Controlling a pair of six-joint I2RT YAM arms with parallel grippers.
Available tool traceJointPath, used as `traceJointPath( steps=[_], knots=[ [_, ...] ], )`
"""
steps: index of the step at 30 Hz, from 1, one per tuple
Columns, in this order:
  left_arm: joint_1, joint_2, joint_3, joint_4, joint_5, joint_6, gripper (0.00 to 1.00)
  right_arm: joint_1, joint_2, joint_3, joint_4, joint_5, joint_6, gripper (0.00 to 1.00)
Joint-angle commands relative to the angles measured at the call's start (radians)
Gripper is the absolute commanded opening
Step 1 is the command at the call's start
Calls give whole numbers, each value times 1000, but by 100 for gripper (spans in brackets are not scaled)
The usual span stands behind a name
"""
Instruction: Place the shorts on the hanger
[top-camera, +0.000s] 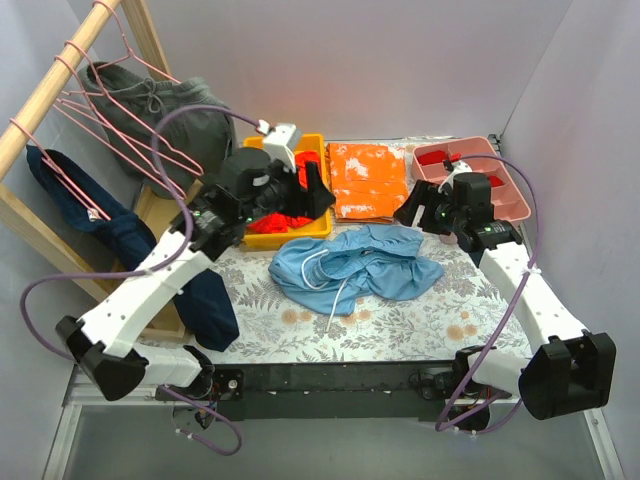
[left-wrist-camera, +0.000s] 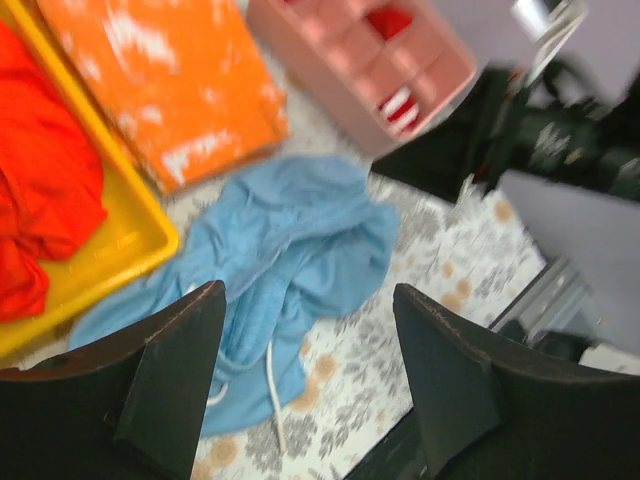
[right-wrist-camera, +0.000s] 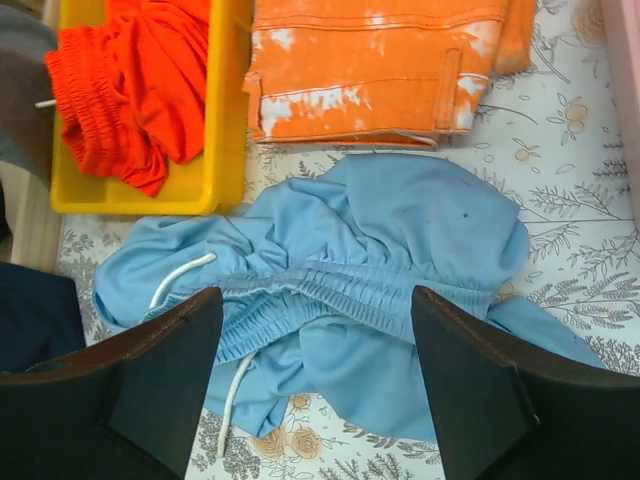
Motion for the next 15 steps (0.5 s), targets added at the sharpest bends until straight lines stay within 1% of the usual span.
traceJointPath(
  steps=[1,2,3,5,6,7,9,10,11,13,14,15],
  knots=[
    [2,-86,204,-70,-118,11,68,5,-36,40,80,-74,-43,84],
    [2,-80,255,-90,-156,8,69,8,-37,38,97,-76,-45,85],
    [2,-71,352,-117,-251,2,69,11,-39,37,100,-76,-43,85],
    [2,-19,460,-212,-382,0,69,11,-31,49,105,-79,-46,85],
    [5,-2,541,-244,-525,5,69,16,-19,54,103,-83,-49,85],
    [9,18,566,-281,-570,10,69,19,-13,60,102,-85,-51,85],
    [75,27,608,-311,-605,13,69,31,7,78,96,-89,-54,85],
    [106,29,631,-332,-591,14,69,36,12,84,96,-90,-55,84],
    [176,35,640,-341,-583,14,69,43,16,90,97,-93,-57,84],
    [256,44,655,-373,-510,10,69,55,26,93,102,-96,-57,84],
    [328,43,651,-374,-496,8,69,66,29,95,103,-97,-60,84],
    [354,38,642,-367,-487,7,69,71,35,98,105,-97,-60,85]
  ],
)
